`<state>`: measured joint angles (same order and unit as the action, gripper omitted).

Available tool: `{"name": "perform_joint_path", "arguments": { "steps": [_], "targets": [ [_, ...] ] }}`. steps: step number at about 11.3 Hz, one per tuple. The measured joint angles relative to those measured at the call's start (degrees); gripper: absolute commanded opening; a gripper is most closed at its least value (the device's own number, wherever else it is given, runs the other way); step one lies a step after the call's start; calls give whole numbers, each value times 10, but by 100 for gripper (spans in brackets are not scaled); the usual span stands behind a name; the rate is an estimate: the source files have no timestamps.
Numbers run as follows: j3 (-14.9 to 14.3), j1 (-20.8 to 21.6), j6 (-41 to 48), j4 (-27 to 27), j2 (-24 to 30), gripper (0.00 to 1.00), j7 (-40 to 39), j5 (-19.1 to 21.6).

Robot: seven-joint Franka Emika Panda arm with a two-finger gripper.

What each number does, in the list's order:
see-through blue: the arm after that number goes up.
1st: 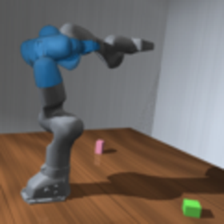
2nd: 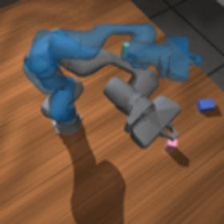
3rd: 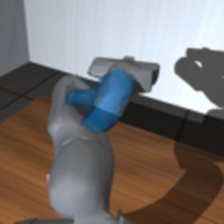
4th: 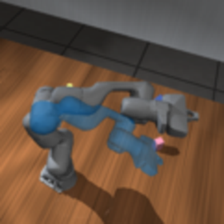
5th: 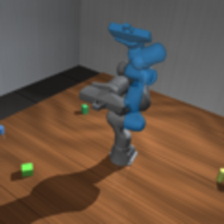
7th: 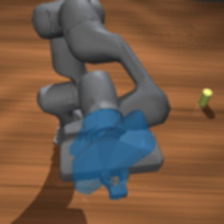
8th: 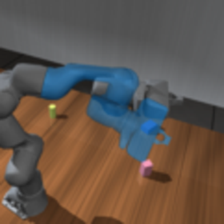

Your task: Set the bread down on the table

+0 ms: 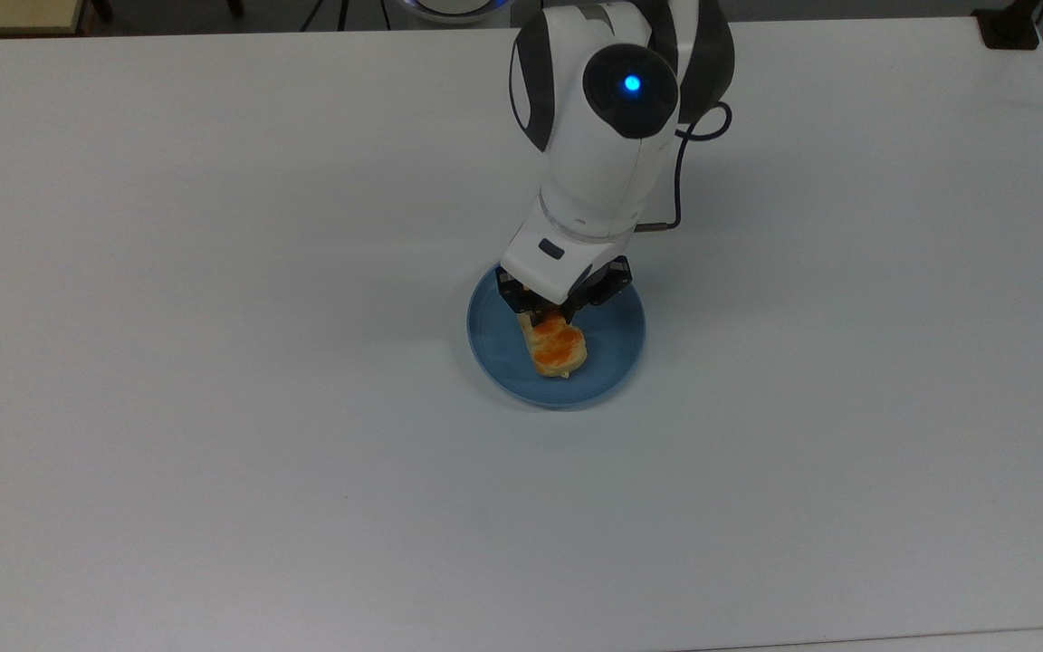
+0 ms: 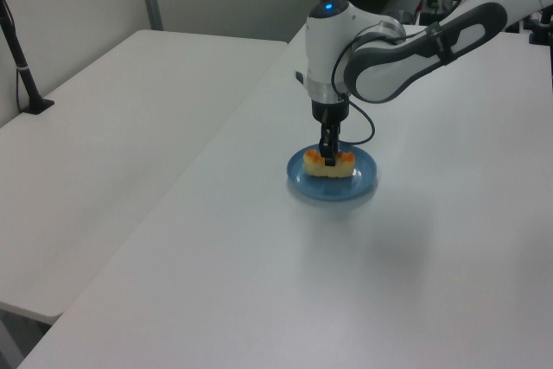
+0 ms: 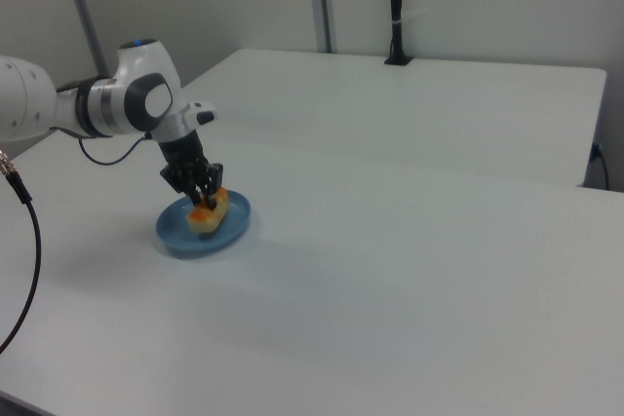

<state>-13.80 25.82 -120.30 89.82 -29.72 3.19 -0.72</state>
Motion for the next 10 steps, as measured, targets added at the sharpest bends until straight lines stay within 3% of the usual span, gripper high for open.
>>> {"name": "perform_joint_path", "arguments": {
  "steps": [4,7,9,10],
  "targets": [
    [-47,-8,77,-16,66,33,-40,-3],
    [-59,-104,84,-7,70,34,-137,-5],
    [-58,-168,77,0,59,45,-178,-5],
    [-57,-184,52,9,50,59,-180,-5]
  ]
}}
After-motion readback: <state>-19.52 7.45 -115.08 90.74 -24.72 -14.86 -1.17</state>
